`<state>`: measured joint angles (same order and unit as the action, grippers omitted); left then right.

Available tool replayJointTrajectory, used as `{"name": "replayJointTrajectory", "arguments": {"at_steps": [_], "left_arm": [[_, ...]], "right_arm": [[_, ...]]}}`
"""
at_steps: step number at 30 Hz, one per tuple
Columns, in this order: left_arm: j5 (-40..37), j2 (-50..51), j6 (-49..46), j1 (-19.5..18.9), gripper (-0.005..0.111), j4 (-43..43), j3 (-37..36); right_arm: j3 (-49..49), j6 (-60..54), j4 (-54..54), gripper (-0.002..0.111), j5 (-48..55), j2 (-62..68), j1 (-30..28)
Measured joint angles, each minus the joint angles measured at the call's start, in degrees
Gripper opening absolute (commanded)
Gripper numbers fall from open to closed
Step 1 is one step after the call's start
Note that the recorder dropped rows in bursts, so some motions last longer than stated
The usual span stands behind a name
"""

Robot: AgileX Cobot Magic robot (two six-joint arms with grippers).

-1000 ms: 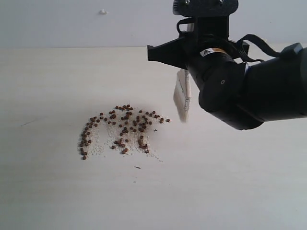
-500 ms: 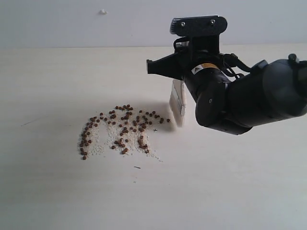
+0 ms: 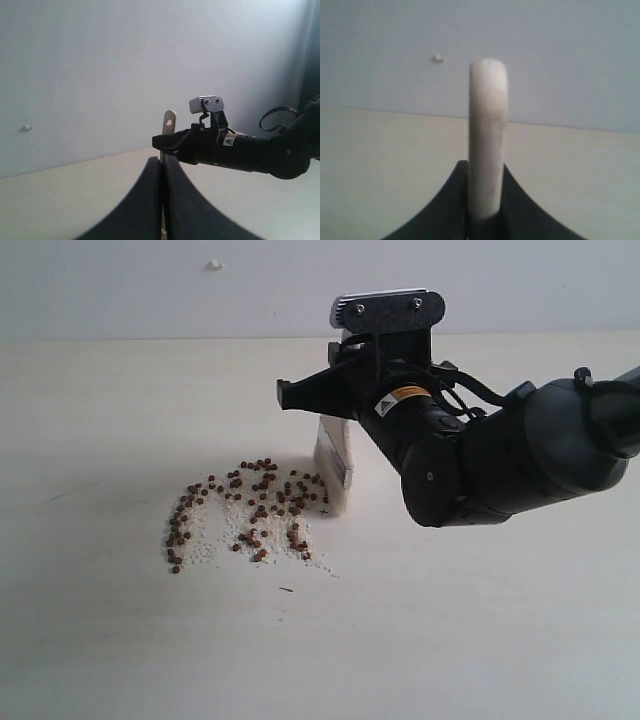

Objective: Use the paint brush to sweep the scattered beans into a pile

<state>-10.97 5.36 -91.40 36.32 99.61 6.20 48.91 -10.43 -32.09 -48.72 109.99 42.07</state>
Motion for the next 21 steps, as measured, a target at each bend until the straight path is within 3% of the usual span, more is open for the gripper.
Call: {"name": "replayJointTrajectory", "arguments": {"at_steps": [8, 14, 21], "left_arm": [[0.0, 0.0, 0.0, 0.0, 0.0, 0.0, 0.0], [0.0, 0.0, 0.0, 0.0, 0.0, 0.0, 0.0], [0.0, 0.0, 0.0, 0.0, 0.0, 0.0, 0.0]], "right_arm": [[0.0, 4.0, 4.6, 0.0, 0.4, 0.0, 0.0], [0.0, -2.0, 0.8, 0.0, -1.4, -2.3, -0.1], [0.0, -3.5, -0.6, 0.0, -0.1, -6.9, -5.1]]}}
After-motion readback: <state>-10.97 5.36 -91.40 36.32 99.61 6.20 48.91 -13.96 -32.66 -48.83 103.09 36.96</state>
